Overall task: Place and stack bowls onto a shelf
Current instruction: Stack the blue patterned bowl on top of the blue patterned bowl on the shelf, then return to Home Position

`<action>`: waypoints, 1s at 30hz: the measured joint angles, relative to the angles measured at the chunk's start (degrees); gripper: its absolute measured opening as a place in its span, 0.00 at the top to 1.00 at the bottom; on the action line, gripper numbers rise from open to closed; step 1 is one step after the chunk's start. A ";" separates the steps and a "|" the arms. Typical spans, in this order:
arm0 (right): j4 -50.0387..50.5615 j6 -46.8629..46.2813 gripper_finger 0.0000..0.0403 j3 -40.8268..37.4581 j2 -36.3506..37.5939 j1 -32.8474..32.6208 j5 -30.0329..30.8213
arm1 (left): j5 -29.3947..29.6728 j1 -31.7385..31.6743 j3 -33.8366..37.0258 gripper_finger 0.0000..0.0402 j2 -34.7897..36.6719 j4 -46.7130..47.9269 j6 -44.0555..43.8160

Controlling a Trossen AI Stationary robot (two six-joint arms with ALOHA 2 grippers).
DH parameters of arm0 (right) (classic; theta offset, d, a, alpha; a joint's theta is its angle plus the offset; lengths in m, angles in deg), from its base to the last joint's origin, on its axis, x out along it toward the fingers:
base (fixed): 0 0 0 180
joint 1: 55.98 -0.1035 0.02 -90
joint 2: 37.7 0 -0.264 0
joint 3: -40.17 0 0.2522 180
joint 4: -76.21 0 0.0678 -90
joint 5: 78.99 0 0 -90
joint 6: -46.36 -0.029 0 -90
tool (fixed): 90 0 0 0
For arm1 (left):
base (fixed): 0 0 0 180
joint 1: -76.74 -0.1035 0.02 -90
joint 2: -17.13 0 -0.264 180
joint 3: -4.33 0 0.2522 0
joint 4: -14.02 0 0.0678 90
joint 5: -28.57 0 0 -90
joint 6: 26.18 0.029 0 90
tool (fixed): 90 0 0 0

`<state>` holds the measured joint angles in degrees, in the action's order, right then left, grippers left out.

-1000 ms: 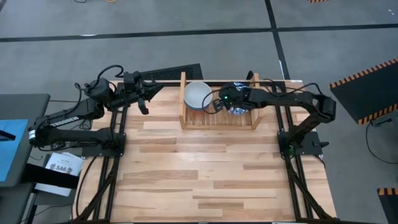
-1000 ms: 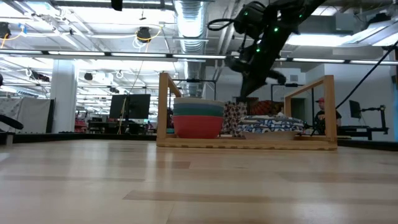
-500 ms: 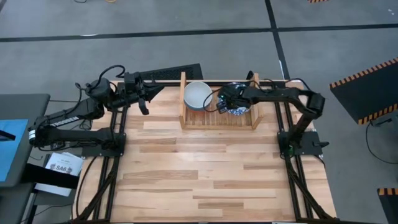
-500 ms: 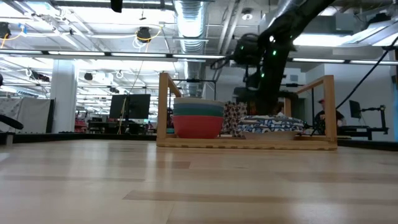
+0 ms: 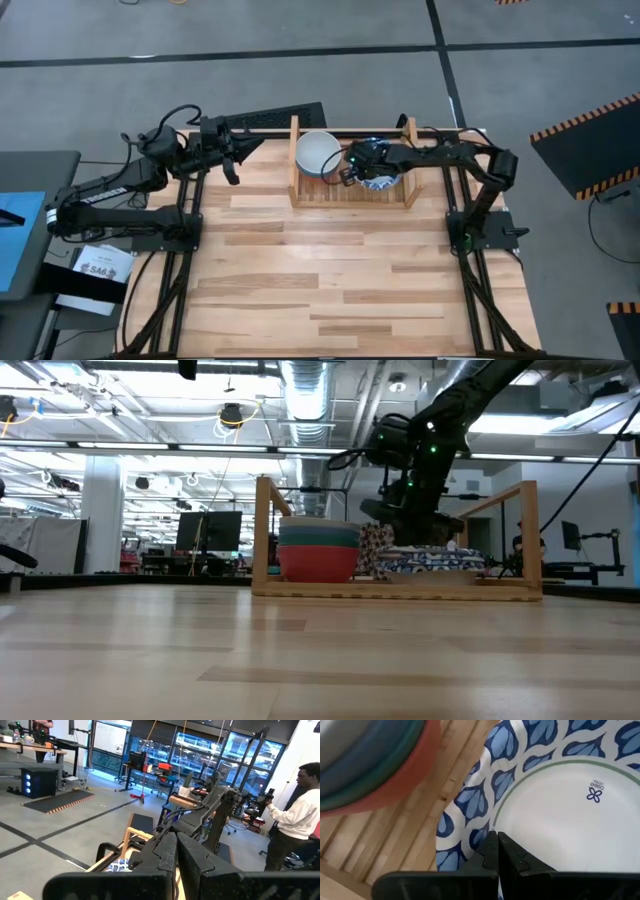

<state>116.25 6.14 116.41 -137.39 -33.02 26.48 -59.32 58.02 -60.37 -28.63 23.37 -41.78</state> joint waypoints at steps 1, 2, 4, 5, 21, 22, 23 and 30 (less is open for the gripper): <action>0.06 0.01 0.96 0.00 0.04 0.00 -0.03 | -0.01 0.00 0.00 1.00 0.00 0.00 0.03; 0.25 0.03 0.96 0.00 0.36 0.00 -0.16 | -0.07 0.02 0.00 1.00 0.00 0.00 0.05; 0.47 0.82 0.96 -0.04 1.90 0.00 0.04 | -0.09 0.00 0.00 1.00 0.04 0.00 0.25; 0.26 1.50 0.96 0.02 2.78 0.00 0.25 | -0.09 0.00 0.00 1.00 0.23 0.12 0.63; -7.08 15.54 0.95 0.01 29.01 -13.36 -17.30 | -0.75 7.18 9.09 1.00 7.38 -0.14 0.31; -8.28 14.62 0.96 0.02 29.73 -14.61 -16.08 | -0.30 9.08 11.63 1.00 7.64 -3.76 0.08; -9.06 14.13 0.96 0.02 30.34 -15.85 -14.78 | 0.37 10.97 14.10 1.00 7.94 -6.70 0.03; -11.39 12.64 0.96 0.02 31.74 -19.73 -10.94 | 4.47 17.60 27.89 1.00 12.51 -14.39 -0.82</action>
<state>104.86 18.77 116.44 -105.65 -52.76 15.53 -54.85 75.62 -32.48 -16.12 8.98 -42.60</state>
